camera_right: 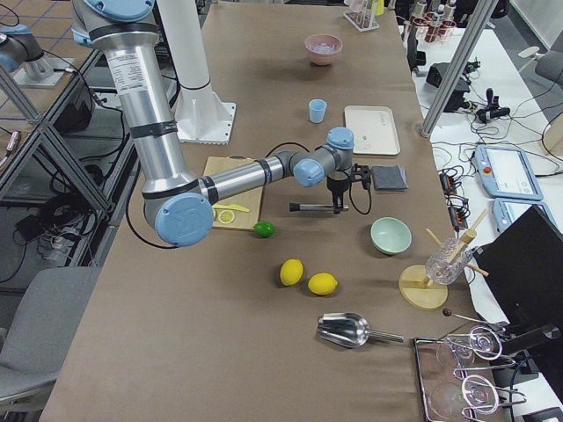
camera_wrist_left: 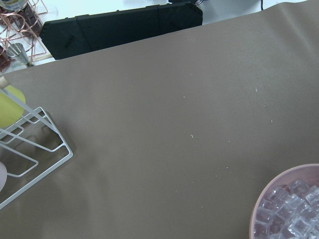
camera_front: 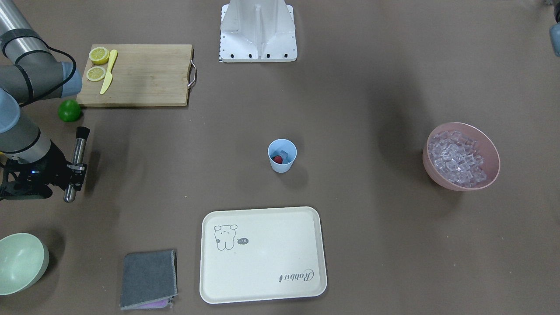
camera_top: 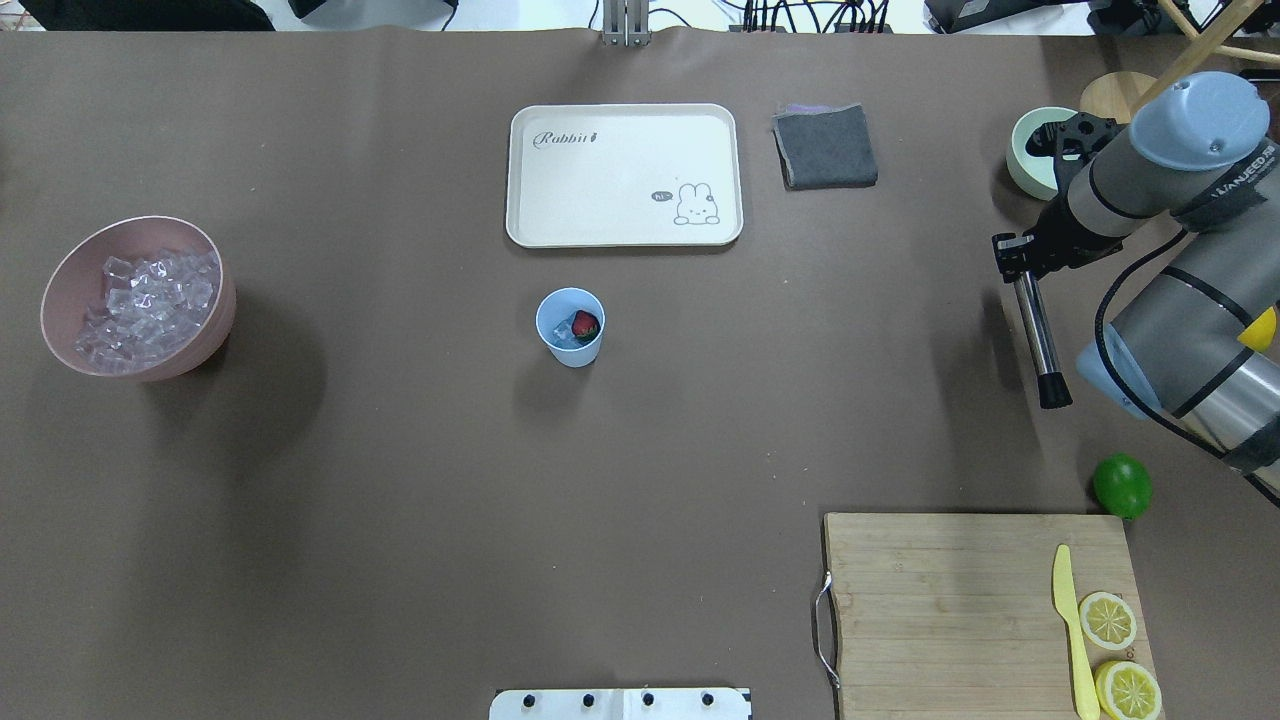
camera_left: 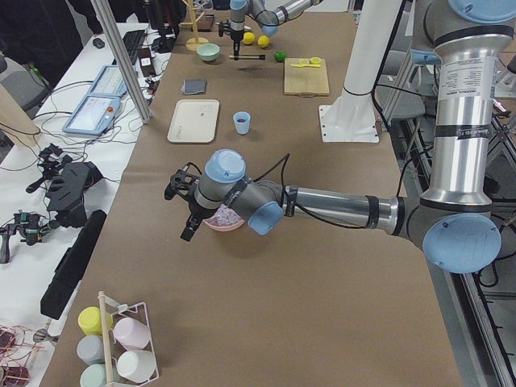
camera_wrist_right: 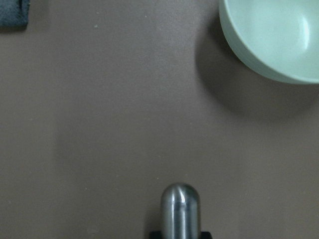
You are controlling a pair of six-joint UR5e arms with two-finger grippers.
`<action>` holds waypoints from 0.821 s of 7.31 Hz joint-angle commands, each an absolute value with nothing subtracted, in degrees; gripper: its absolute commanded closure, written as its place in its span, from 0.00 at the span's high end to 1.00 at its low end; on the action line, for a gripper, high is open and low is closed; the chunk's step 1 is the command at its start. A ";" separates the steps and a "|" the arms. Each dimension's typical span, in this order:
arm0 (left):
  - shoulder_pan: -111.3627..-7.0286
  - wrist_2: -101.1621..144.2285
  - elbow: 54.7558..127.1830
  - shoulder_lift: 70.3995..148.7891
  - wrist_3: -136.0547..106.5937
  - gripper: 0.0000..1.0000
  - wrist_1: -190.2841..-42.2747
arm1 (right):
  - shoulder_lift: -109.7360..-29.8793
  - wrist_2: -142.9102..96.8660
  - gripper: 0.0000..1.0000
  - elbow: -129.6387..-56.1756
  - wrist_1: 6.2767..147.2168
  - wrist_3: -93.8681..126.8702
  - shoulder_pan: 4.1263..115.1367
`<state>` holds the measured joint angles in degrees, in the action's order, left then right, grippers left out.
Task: Mash ice and strawberries in cup
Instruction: 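Lower the muddler with the right gripper beside the pale green bowl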
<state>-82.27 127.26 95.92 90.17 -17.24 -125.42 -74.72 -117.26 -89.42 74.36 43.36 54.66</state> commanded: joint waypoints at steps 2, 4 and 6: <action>-81.39 127.18 95.80 91.23 -17.49 0.98 -125.33 | -74.27 -116.03 0.00 -87.37 74.18 43.33 54.49; -81.21 127.09 95.80 91.23 -17.58 0.98 -125.33 | -74.18 -115.58 0.00 -86.75 74.18 43.33 54.49; -80.95 127.09 95.80 91.23 -17.67 0.98 -125.33 | -73.04 -113.65 0.00 -86.05 74.27 43.33 54.49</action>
<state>-81.05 127.09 95.80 91.23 -17.59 -125.33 -73.69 -114.87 -86.59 74.23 43.33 54.49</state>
